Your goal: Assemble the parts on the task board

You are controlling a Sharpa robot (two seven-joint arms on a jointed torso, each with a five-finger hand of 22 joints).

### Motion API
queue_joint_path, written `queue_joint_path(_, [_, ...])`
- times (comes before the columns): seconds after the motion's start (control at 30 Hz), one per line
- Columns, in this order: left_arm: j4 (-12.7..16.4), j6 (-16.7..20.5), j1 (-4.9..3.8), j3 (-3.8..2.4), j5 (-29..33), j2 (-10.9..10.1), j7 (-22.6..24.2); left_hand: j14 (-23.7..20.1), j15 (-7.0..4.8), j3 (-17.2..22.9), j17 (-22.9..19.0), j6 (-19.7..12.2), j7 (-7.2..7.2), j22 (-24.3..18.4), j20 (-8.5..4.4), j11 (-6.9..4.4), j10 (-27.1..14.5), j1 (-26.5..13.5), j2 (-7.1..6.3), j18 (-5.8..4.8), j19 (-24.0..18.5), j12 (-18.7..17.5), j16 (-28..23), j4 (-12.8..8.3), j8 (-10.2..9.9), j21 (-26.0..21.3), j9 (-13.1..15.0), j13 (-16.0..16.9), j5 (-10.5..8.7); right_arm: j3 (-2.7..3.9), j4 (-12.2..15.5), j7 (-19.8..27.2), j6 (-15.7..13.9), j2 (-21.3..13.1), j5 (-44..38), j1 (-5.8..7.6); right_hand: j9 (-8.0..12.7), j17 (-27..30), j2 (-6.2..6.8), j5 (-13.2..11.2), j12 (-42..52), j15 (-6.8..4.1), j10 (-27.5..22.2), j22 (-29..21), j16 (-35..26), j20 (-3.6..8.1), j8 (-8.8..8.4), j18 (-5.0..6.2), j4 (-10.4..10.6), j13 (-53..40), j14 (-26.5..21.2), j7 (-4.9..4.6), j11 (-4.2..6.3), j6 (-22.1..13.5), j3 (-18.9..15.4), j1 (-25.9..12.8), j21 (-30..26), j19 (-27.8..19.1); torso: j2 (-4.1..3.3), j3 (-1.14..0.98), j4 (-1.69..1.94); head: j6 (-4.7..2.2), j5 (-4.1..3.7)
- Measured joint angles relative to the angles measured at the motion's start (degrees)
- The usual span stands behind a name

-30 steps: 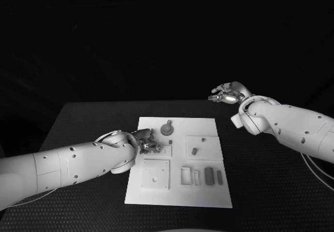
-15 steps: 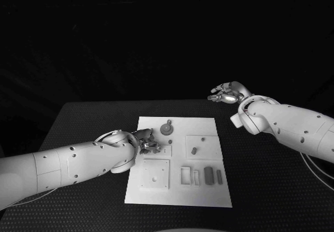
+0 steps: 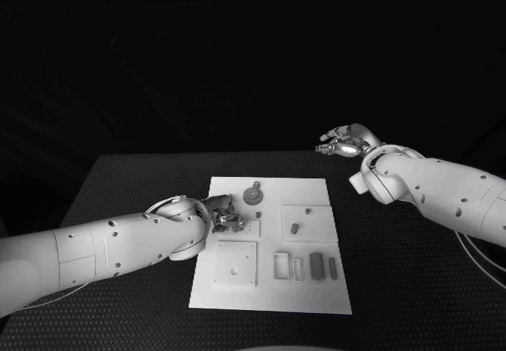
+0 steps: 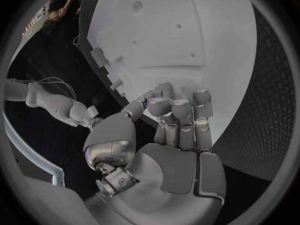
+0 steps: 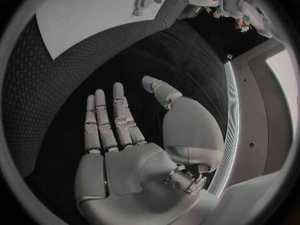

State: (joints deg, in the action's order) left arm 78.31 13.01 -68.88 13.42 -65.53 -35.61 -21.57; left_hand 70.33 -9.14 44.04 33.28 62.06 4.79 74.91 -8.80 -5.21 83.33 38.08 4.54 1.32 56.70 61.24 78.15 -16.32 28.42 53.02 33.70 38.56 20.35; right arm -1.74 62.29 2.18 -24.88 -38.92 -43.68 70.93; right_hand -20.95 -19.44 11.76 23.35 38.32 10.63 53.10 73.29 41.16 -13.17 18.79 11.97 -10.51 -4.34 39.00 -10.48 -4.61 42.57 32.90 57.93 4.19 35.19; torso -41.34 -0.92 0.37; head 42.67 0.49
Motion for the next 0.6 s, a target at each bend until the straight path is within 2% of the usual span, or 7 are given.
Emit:
queue_joint_path(0.13, [0.0,-0.6,-0.06,-0.06,-0.5,0.0,-0.2,0.0,0.00,0.1,-0.1,0.0,0.00,0.0,0.00,0.00,0.0,0.0,0.00,0.00,0.0,0.2,0.0,0.0,0.1,0.0,0.0,0.0,0.52,0.00,-0.1,0.0,0.0,0.0,0.0,-0.01,0.1,0.0,0.00,0.0,0.0,0.00,0.0,0.0,0.0,0.00,0.00,0.00,0.0,0.0,0.0,0.00,0.00,0.0,0.0,0.0,0.0,0.0,0.00,0.00,-0.01,0.06,-0.04])
queue_joint_path(0.6, [0.1,-1.2,-0.11,-0.12,-1.7,0.0,-0.5,0.0,0.00,0.2,-0.1,0.0,0.00,0.0,0.14,0.00,0.0,0.7,-0.73,0.00,0.1,0.4,0.2,0.1,0.4,0.2,-0.1,0.0,0.56,0.00,-0.1,-0.1,0.2,0.0,0.0,-0.02,0.0,0.1,0.00,0.2,0.0,0.00,0.0,0.0,0.0,-0.22,0.00,0.00,0.0,0.0,0.0,-0.04,0.00,0.0,0.0,0.0,0.0,-0.2,0.00,-0.01,0.04,0.14,-0.12])
